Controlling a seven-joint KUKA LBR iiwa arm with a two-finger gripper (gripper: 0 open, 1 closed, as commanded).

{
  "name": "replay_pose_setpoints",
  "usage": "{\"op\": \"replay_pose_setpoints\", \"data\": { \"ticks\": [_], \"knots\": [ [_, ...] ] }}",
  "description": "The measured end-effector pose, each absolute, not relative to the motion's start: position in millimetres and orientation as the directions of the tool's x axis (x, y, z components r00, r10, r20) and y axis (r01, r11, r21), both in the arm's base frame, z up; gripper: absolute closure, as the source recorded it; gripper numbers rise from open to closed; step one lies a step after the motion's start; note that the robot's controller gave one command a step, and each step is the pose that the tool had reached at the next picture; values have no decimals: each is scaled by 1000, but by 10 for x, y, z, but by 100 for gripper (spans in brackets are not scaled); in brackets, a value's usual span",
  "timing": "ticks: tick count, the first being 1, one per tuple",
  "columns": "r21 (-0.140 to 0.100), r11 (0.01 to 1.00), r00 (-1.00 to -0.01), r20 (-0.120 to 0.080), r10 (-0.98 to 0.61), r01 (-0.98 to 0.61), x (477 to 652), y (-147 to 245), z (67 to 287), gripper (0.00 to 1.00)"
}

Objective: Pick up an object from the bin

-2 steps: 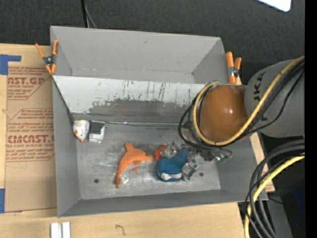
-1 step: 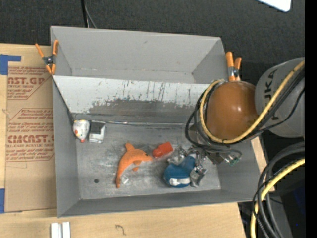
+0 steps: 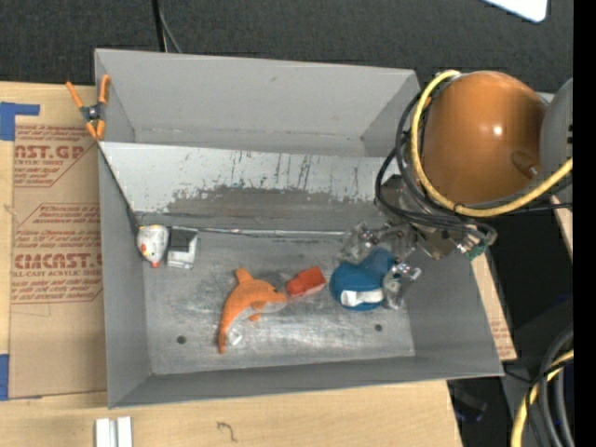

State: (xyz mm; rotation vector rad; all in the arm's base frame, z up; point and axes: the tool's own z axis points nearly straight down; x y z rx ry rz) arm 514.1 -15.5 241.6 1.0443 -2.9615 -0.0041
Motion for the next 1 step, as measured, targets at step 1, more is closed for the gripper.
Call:
{"op": "replay_pose_setpoints", "data": {
  "ticks": [1],
  "knots": [
    [3, 779, -779, 1, -627, -627, 5141, -155, 2416, 100]
  ]
}}
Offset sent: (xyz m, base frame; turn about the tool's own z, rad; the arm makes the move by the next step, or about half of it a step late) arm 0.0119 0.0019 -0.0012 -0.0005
